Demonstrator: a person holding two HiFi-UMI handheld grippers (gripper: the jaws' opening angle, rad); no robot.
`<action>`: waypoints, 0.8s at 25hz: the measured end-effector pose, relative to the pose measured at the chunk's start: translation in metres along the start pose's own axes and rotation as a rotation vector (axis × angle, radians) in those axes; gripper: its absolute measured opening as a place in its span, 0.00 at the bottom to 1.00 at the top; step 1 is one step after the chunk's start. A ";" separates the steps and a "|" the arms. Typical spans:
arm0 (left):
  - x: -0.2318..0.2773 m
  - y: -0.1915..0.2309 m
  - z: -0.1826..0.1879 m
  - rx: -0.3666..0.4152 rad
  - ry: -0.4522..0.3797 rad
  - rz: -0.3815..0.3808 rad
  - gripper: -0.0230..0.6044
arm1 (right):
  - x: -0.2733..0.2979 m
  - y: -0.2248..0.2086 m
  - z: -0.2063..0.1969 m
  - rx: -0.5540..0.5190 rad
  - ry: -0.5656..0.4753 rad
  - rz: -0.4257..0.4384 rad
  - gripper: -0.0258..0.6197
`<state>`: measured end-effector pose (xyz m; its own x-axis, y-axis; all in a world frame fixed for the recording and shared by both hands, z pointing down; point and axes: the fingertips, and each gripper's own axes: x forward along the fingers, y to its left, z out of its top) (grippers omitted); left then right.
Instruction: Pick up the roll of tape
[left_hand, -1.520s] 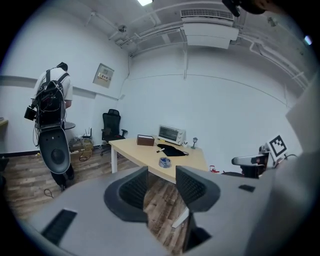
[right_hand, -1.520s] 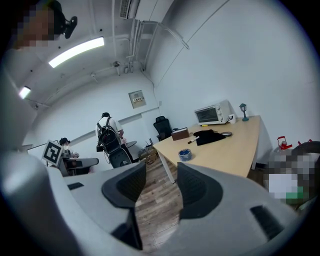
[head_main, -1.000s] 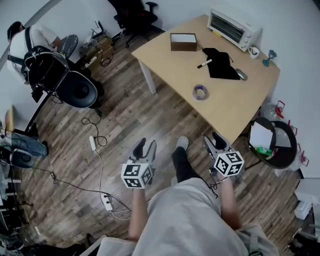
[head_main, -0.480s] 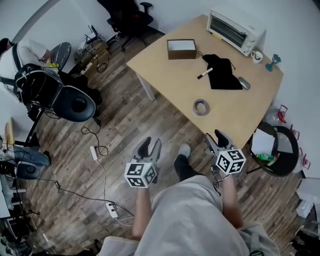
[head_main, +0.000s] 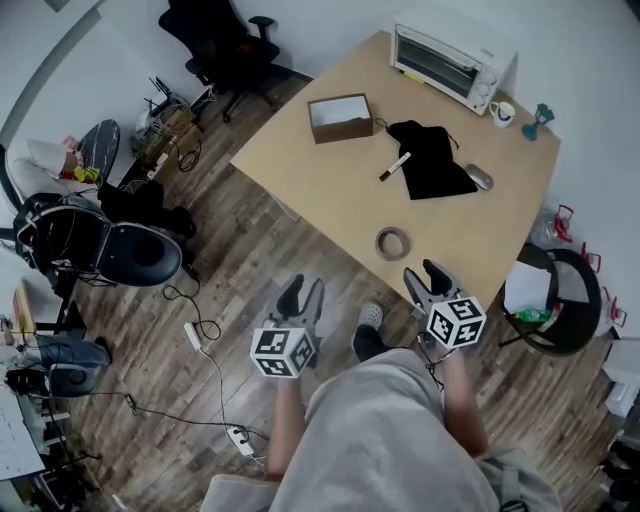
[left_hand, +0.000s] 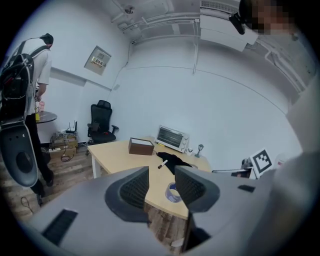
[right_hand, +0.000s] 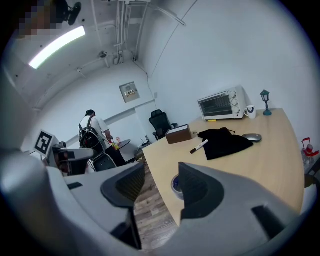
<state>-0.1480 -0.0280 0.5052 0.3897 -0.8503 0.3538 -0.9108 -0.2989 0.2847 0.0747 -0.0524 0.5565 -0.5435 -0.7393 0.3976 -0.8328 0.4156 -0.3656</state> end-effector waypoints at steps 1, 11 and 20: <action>0.007 0.002 0.003 0.003 0.004 -0.002 0.28 | 0.005 -0.003 0.002 0.004 0.001 -0.001 0.37; 0.066 0.023 0.010 0.033 0.060 -0.029 0.28 | 0.059 -0.042 0.005 0.110 0.002 -0.012 0.37; 0.091 0.026 0.007 0.037 0.078 -0.063 0.27 | 0.090 -0.034 0.006 0.069 0.027 0.026 0.38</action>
<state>-0.1376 -0.1165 0.5386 0.4540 -0.7935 0.4051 -0.8882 -0.3674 0.2757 0.0547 -0.1361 0.5991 -0.5683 -0.7140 0.4090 -0.8096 0.3962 -0.4331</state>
